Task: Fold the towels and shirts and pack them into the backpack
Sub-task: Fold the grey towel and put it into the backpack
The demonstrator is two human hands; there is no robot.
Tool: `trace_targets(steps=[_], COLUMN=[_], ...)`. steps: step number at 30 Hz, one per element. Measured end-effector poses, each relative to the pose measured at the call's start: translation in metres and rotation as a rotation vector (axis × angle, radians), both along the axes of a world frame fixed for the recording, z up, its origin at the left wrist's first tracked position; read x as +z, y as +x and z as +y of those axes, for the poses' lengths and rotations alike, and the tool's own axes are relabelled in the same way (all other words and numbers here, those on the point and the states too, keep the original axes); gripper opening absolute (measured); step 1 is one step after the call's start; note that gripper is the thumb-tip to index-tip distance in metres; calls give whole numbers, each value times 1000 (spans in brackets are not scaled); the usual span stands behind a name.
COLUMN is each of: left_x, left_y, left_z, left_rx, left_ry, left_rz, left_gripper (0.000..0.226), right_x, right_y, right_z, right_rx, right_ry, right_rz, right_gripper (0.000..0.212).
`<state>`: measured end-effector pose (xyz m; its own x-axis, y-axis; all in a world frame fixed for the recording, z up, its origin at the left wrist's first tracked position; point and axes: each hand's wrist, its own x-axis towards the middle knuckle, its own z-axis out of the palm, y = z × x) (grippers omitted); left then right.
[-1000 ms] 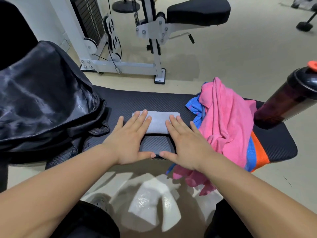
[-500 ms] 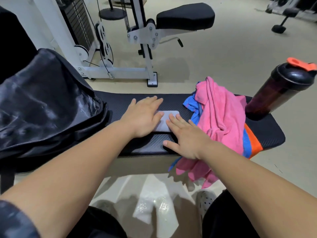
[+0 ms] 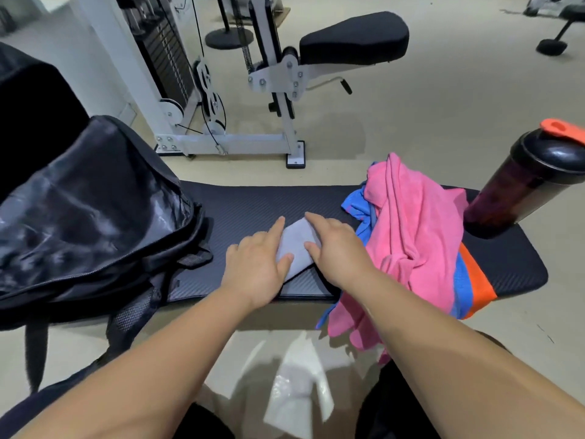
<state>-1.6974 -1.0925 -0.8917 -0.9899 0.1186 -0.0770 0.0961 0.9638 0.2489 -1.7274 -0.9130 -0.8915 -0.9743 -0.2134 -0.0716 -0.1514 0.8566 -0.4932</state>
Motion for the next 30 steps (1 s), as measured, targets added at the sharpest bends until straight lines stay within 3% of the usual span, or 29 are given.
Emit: trace_targets(steps=[4,7,12,15,19,26,30], left_x=[18,29,32,39,82,205,243], left_y=[-9,-26,-37,-31,-20,5,1], left_z=[-21,-21,-18,-30,-77,-192,-238], left_rx=[-159,-230,-171,-126,-70,2,100], left_ry=[209,190,318,399,306,-51,-315], left_rz=[-256,-456,-516,-447,-257,208,346], left_gripper=[61,52,41,42,50,56,50], right_x=[-3,-5,-4,4,31,106,136], right_y=[-3,-3,-8,-15,-25,-35,-37], right_z=[0,-1,-3,-9,-43,-161,-235], right_rx=[-30,-60,-62,-13,79,405,606], right_ry=[-9,-14,0,28,8,-99,-65], right_rz=[1,-9,-23,-45,-25,167,254], right_gripper=[62,63,57,55,55,50,61])
